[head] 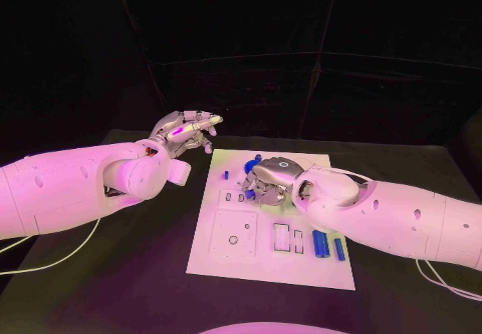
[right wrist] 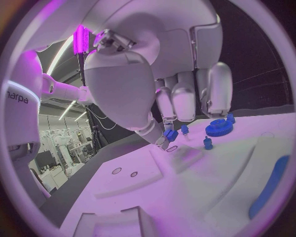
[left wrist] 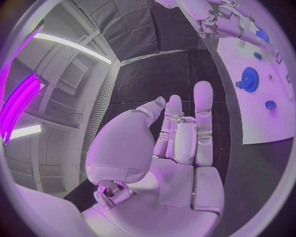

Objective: Assemble the parts on the task board

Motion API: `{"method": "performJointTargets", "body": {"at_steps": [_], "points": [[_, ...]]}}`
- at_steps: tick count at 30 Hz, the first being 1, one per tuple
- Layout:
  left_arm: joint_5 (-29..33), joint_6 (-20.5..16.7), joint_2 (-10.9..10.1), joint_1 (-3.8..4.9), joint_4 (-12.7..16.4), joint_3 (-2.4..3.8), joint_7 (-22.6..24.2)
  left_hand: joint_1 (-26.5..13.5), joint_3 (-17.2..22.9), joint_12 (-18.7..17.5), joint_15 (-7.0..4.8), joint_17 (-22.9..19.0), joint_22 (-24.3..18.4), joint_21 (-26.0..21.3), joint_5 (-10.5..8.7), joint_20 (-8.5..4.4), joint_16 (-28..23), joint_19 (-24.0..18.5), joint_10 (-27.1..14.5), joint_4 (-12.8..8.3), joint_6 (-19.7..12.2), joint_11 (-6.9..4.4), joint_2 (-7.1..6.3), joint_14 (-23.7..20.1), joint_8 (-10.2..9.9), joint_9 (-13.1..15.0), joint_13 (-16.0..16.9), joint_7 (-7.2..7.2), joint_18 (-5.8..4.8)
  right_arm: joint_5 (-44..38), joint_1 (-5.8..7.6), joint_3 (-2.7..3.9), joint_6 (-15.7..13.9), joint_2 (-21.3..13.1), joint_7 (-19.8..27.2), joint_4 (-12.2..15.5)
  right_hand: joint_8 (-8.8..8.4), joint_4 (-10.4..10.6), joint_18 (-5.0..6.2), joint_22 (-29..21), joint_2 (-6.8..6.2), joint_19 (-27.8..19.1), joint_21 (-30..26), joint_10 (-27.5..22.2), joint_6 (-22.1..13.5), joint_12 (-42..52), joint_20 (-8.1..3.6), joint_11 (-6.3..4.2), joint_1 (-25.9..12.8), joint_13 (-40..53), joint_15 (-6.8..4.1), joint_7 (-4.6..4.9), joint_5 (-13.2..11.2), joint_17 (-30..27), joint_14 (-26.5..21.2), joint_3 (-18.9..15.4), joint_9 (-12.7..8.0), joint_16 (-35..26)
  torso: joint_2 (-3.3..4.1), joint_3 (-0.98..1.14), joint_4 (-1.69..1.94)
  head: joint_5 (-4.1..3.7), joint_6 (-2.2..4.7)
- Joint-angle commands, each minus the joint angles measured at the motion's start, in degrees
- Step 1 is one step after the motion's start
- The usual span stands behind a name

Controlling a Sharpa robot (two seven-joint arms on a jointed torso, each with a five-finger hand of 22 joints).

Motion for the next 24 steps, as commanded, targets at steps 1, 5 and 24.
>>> {"method": "performJointTargets", "body": {"at_steps": [1,5,24], "points": [[0.10,0.67,0.14,0.03,-0.13,-0.01,-0.30,0.49,0.40,-0.36,-0.11,-0.08,-0.06,-0.17,0.21,-0.01,-0.17,-0.43,-0.36,0.01,0.05,0.09,-0.13,-0.39,-0.06,-0.05,-0.06,0.51,0.88,4.46,0.10,0.02,-3.51,-0.09,-3.91,0.32,0.03,0.21,-0.66,5.56,0.02,0.38,0.26,-0.09,1.36,-0.15,0.18,0.17,-0.70,0.03,0.44,1.83,0.50,0.13,0.86,-0.39,0.14,0.43,0.01,-0.05,0.03,-0.04,0.06],[0.08,0.66,0.25,-0.02,-0.21,-0.10,-0.59,0.50,0.39,-0.36,-0.09,-0.16,-0.07,-0.20,0.21,0.00,-0.24,-0.41,-0.40,-0.04,0.02,0.10,-0.19,-0.43,-0.06,-0.10,-0.11,0.53,0.88,6.69,0.10,0.02,-4.92,-0.51,-4.96,0.82,-0.05,0.40,-0.66,5.58,0.07,0.40,0.26,-0.14,1.31,-0.24,0.22,0.21,-0.81,-0.05,0.48,1.88,0.65,0.18,0.87,-0.53,0.11,0.47,0.01,-0.07,0.06,-0.10,0.12],[-0.04,2.74,0.02,-1.79,1.03,-2.64,-1.06,-1.54,-0.09,0.31,0.37,0.06,0.15,-0.29,0.17,0.38,0.42,0.49,-0.36,0.98,-0.93,0.69,-0.36,-0.16,-1.93,-2.97,-1.38,1.26,0.70,26.68,-0.02,-0.07,-21.41,-9.60,13.20,9.54,-0.78,1.49,-1.10,7.36,1.32,1.88,1.27,-0.23,0.93,-0.46,0.44,0.44,-0.42,-0.20,0.68,2.14,4.31,0.38,0.82,-0.64,-0.16,0.71,-0.06,0.08,0.01,-0.59,2.34]]}}
